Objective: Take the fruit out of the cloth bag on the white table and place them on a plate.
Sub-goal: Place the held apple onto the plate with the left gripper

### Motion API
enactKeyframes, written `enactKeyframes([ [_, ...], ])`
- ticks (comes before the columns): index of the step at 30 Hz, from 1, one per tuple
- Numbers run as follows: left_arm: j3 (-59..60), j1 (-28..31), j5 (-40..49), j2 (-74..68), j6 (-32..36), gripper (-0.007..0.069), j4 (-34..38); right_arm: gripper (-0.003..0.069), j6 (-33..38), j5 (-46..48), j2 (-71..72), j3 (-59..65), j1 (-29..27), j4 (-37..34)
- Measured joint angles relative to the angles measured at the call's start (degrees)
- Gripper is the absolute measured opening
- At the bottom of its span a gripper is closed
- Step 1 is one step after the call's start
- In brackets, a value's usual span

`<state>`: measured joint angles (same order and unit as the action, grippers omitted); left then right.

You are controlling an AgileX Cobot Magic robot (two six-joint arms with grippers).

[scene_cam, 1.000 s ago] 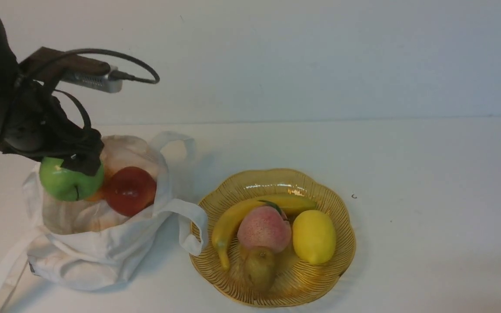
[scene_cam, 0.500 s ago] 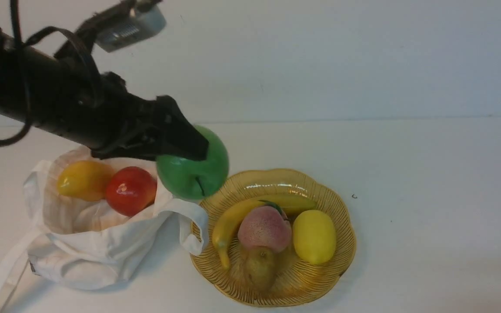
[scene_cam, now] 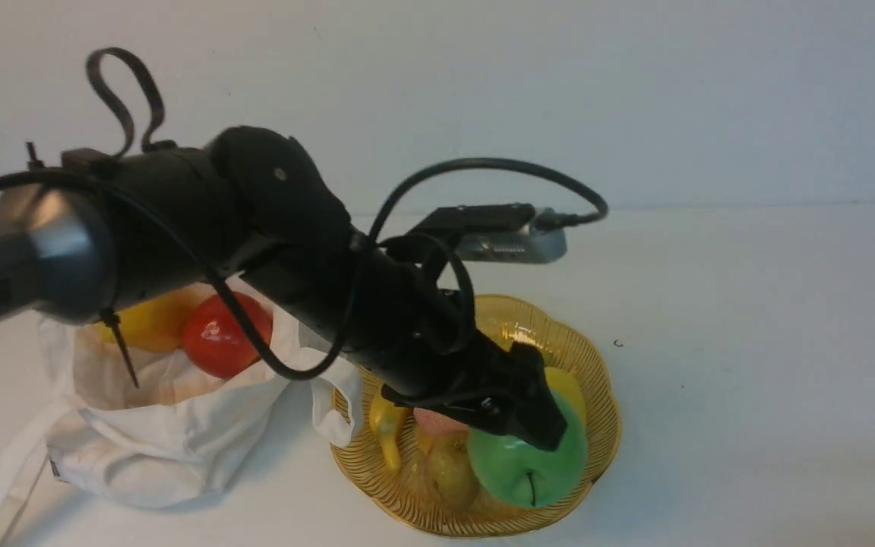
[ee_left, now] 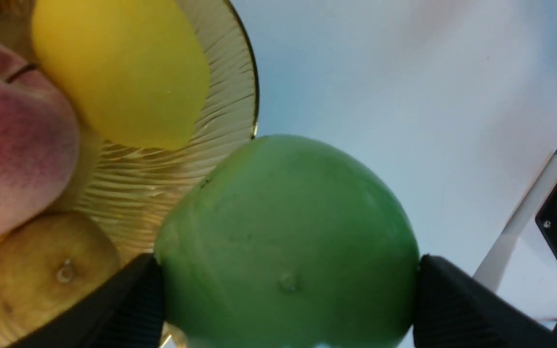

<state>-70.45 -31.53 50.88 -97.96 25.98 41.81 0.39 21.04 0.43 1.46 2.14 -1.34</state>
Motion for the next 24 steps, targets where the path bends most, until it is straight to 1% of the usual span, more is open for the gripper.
enactKeyframes([
  [2,-0.13,-0.54,-1.00,-0.42,0.00,0.0601,-0.15,-0.0014,0.00,0.00,0.00,0.00,0.00,0.00],
  [6,-0.25,-0.75,-5.76,-0.75,0.41,0.0601,-3.07,-0.0014,-0.06,0.00,0.00,0.00,0.00,0.00],
  [8,-0.24,-0.75,-6.64,-0.75,0.93,0.0601,-3.92,-0.0014,-0.06,0.00,0.00,0.00,0.00,0.00],
  [9,-0.24,-0.75,-7.99,-0.91,1.96,0.0601,-5.30,-0.0014,-0.06,0.00,0.00,0.00,0.00,0.00],
  [12,-0.24,-0.75,-9.37,-1.47,3.42,0.0601,-6.07,-0.0014,-0.06,0.00,0.00,0.00,0.00,0.00],
  [19,-0.24,-0.75,-12.49,-3.89,3.97,0.0668,-6.43,-0.0014,-0.06,0.00,0.00,0.00,0.00,0.00],
  [24,-0.24,-0.75,-13.27,-4.07,4.68,0.0678,-7.20,-0.0014,-0.06,0.00,0.00,0.00,0.00,0.00],
])
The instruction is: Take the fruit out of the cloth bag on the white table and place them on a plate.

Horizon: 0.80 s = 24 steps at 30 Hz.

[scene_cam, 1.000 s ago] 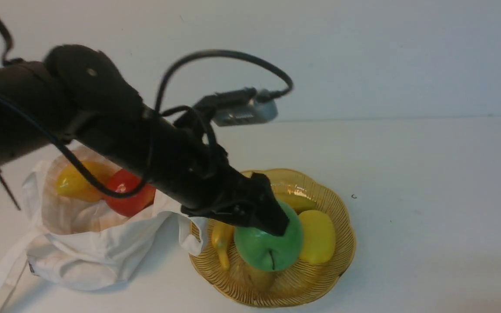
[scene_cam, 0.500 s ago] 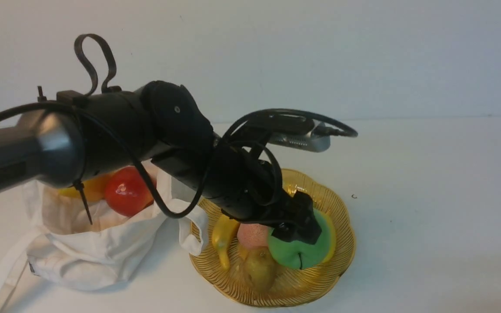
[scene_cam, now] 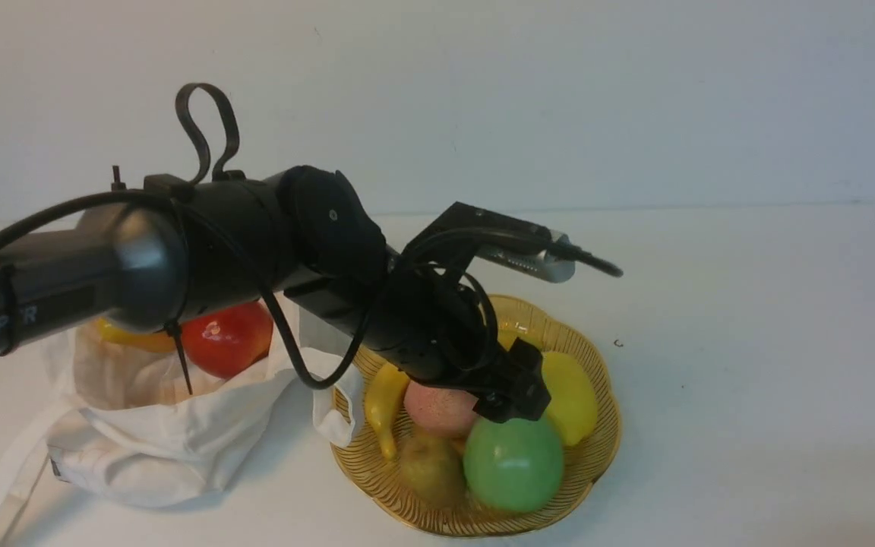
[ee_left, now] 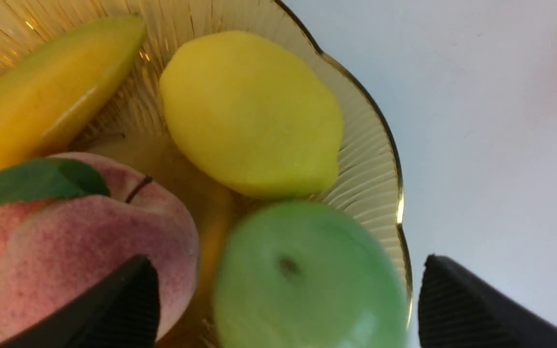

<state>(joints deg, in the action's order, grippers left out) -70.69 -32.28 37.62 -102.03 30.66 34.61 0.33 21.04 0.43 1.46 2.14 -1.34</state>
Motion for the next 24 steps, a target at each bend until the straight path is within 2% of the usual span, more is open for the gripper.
enactKeyframes([
  [10,-0.28,0.06,0.96,0.55,-0.65,0.0673,-0.38,-0.0014,0.00,0.00,0.00,0.00,0.00,0.00],
  [13,-2.52,0.06,4.20,2.40,-1.17,0.0619,-1.30,-0.0014,0.00,0.00,0.00,0.00,0.00,0.00],
  [16,-6.51,0.83,8.65,4.98,-3.00,0.0510,-2.15,-0.0014,0.00,0.00,0.00,0.00,0.00,0.00],
  [18,-10.13,2.32,14.30,8.00,-6.22,0.0382,-3.95,-0.0014,0.00,0.00,0.00,0.00,0.00,0.00],
  [19,-10.75,2.66,14.81,8.28,-6.49,0.0355,-4.11,-0.0014,0.00,0.00,0.00,0.00,0.00,0.00],
  [20,-12.87,4.06,19.72,10.97,-8.53,0.0242,-6.54,-0.0014,0.00,0.00,0.00,0.00,0.00,0.00],
  [21,-13.06,4.23,20.28,10.97,-8.73,0.0226,-6.86,-0.0014,0.00,0.00,0.00,0.00,0.00,0.00],
  [23,-14.00,6.24,26.06,15.74,-9.92,0.0062,-12.08,-0.0014,0.00,0.00,0.00,0.00,0.00,0.00],
  [24,-13.93,6.71,27.93,17.84,-10.62,0.0038,-14.00,-0.0014,0.00,0.00,0.00,0.00,0.00,0.00],
])
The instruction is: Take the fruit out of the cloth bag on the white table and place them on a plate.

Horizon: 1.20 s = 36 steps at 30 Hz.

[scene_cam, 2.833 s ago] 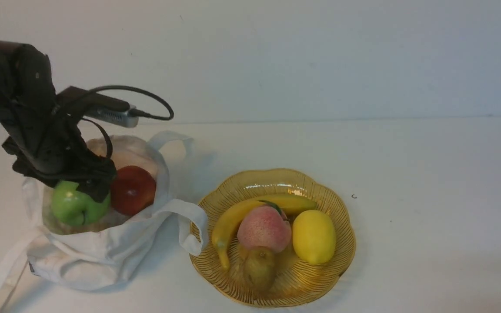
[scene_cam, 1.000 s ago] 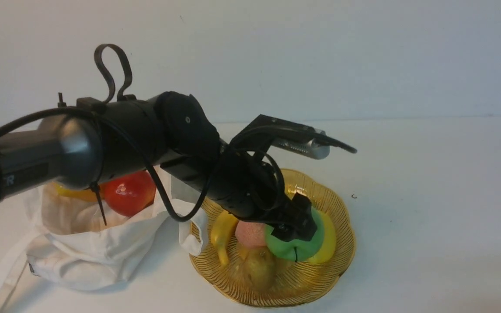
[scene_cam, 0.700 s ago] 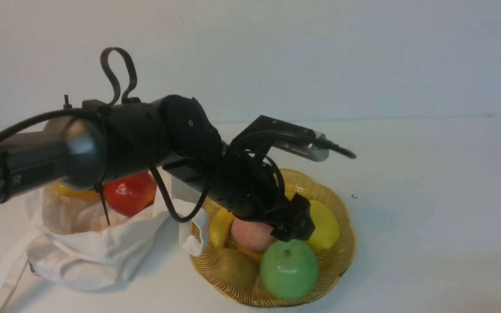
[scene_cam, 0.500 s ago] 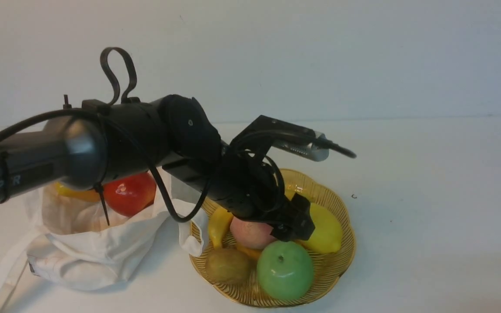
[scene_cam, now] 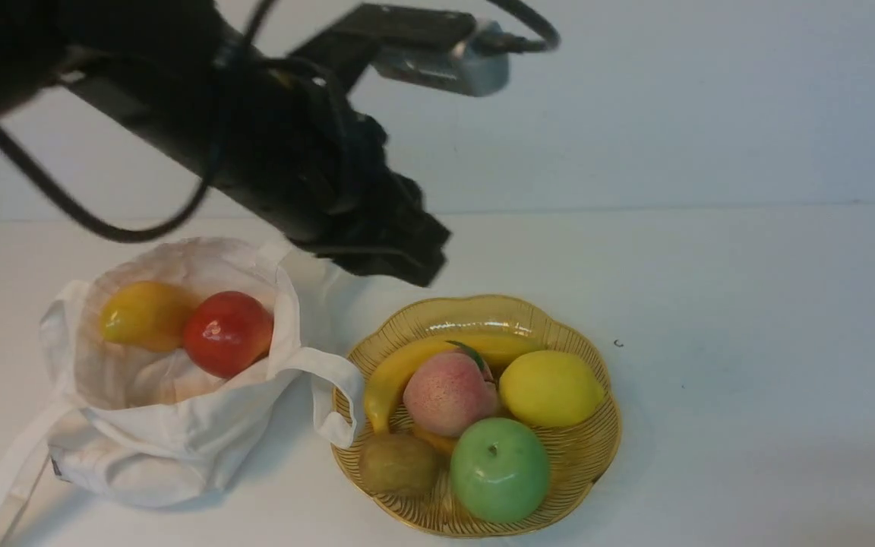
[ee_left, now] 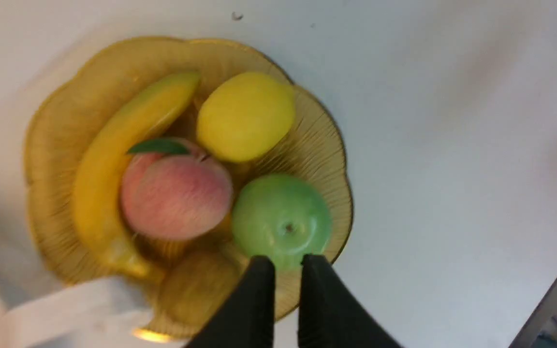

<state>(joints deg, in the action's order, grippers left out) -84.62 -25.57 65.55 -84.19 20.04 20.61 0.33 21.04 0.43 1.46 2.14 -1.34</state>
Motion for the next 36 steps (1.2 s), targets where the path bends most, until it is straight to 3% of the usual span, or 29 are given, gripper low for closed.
enactKeyframes([
  [4,3.78,0.82,1.70,9.49,-4.52,-0.0003,-7.80,-0.0014,-0.33,0.00,0.00,0.00,0.00,0.00],
  [7,8.66,0.82,0.46,15.88,-5.77,-0.0008,-9.30,-0.0014,-0.33,0.00,0.00,0.00,0.00,0.00],
  [12,28.97,0.82,-14.19,33.93,-6.12,-0.0008,-8.24,-0.0014,-0.33,0.00,0.00,0.00,0.00,0.00],
  [16,47.35,0.82,-32.77,48.34,-6.29,-0.0008,-5.76,-0.0014,-0.33,0.00,0.00,0.00,0.00,0.00],
  [21,60.11,0.82,-47.15,58.60,-6.33,-0.0008,-3.05,-0.0014,-0.33,0.00,0.00,0.00,0.00,0.00],
  [27,68.40,0.82,-49.29,64.02,-6.40,-0.0008,0.82,-0.0014,-0.33,0.00,0.00,0.00,0.00,0.00],
  [36,72.65,0.82,-49.05,64.33,-5.70,-0.0008,0.94,-0.0014,-0.33,0.00,0.00,0.00,0.00,0.00],
])
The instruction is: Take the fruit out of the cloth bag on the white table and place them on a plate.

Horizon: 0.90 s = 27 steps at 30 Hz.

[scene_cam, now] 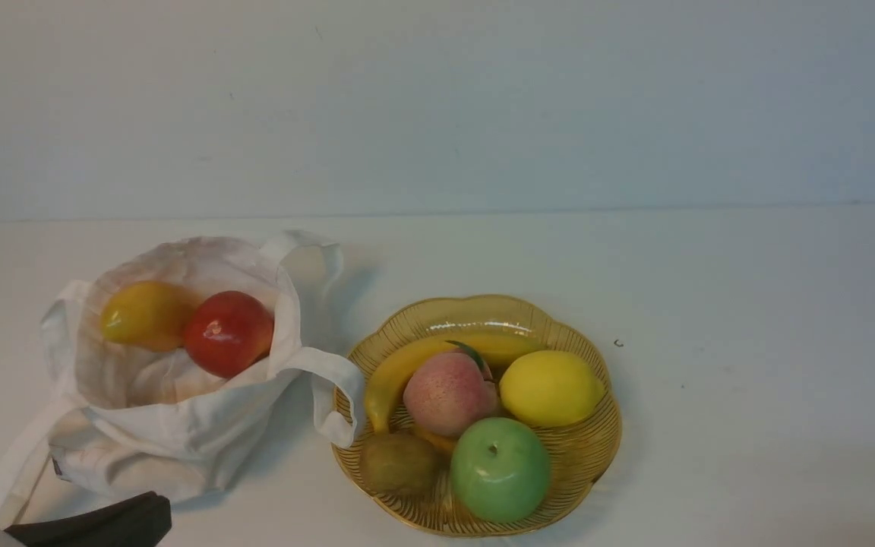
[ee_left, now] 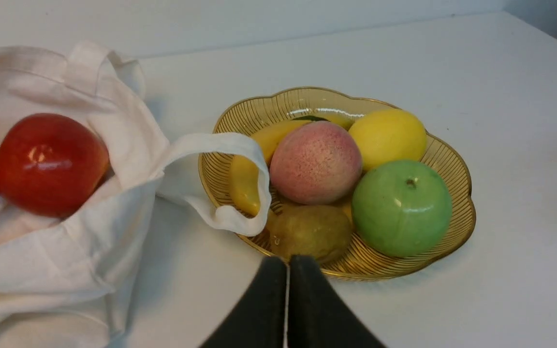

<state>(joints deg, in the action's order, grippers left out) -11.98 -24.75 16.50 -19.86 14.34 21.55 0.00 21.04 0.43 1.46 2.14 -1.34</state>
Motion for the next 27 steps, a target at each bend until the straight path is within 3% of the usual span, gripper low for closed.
enactKeyframes([
  [7,0.32,0.00,-0.28,0.10,0.53,-0.0008,-0.41,-0.0014,0.00,0.00,0.00,0.00,0.00,0.00],
  [9,1.11,0.44,-0.33,1.32,0.61,-0.0008,-3.60,-0.0014,0.00,0.00,0.00,0.00,0.00,0.00],
  [15,5.23,7.03,-0.33,7.60,-7.33,-0.0008,-13.41,-0.0014,0.00,0.00,0.00,0.00,0.00,0.00],
  [19,11.34,15.78,-0.33,15.25,-15.78,-0.0008,-19.91,-0.0014,0.00,0.00,0.00,0.00,0.00,0.00],
  [27,13.57,19.42,4.62,20.44,-17.66,-0.0008,-23.03,-0.0014,0.00,0.00,0.00,0.00,0.00,0.00],
])
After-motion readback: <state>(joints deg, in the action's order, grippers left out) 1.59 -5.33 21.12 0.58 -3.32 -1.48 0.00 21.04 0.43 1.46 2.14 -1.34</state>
